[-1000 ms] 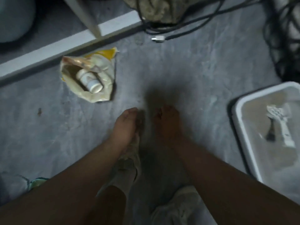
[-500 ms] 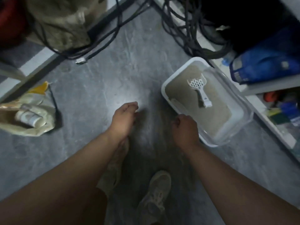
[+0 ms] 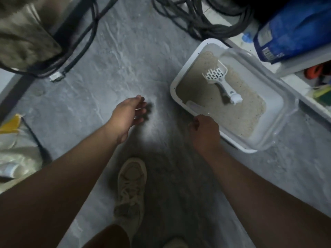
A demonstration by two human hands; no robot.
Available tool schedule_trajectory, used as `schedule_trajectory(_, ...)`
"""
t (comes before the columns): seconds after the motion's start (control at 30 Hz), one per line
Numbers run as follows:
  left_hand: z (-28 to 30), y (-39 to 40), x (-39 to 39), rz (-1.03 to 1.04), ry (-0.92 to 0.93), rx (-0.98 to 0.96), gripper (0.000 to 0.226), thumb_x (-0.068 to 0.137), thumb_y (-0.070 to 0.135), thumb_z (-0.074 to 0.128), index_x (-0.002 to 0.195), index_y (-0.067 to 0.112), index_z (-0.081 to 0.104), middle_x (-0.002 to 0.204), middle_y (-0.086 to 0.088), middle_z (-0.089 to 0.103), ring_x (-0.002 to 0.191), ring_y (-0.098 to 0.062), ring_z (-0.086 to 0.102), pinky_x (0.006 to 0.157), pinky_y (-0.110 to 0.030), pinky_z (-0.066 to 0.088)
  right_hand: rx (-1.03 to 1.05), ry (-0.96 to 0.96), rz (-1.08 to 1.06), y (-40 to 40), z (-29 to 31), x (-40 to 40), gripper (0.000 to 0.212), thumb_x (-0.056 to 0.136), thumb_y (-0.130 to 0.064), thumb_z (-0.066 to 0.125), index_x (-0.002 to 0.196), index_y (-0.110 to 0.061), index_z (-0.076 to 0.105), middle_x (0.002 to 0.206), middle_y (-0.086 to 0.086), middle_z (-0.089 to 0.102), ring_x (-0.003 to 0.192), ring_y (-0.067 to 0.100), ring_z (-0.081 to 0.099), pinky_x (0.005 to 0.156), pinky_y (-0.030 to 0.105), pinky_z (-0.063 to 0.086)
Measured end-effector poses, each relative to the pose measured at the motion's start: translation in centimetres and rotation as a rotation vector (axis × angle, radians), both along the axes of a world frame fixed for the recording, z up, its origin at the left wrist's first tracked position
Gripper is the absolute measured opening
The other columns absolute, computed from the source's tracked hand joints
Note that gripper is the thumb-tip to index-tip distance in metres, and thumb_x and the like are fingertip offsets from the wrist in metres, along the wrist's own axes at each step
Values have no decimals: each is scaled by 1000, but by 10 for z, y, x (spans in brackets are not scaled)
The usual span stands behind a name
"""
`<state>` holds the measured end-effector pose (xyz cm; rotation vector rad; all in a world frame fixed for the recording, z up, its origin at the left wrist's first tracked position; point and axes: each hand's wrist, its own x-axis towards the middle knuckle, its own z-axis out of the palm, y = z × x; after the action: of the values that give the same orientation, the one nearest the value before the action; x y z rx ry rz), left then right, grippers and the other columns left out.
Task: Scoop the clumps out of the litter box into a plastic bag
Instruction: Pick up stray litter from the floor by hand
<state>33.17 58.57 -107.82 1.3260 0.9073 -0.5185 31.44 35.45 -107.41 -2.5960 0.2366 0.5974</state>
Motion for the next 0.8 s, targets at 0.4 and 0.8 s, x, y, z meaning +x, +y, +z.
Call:
schedule_trajectory(0.4, -77, -41, -79, 21, -87, -138, 34, 106, 33, 51, 124, 7, 64, 122, -12, 74, 111, -25, 72, 94, -41, 59, -44, 32, 72, -34, -89, -75, 24, 92, -12, 53, 108, 2, 64, 100, 25, 58, 92, 31, 56, 73, 35, 34)
schedule_trajectory(0.8, -120, -30, -73, 98, -143, -229, 32, 106, 37, 43, 113, 15, 65, 122, -10, 70, 129, -32, 61, 113, -48, 46, -55, -18, 151, -20, -135, -93, 31, 97, -20, 51, 120, -3, 60, 123, 20, 61, 116, 33, 54, 100, 33, 32)
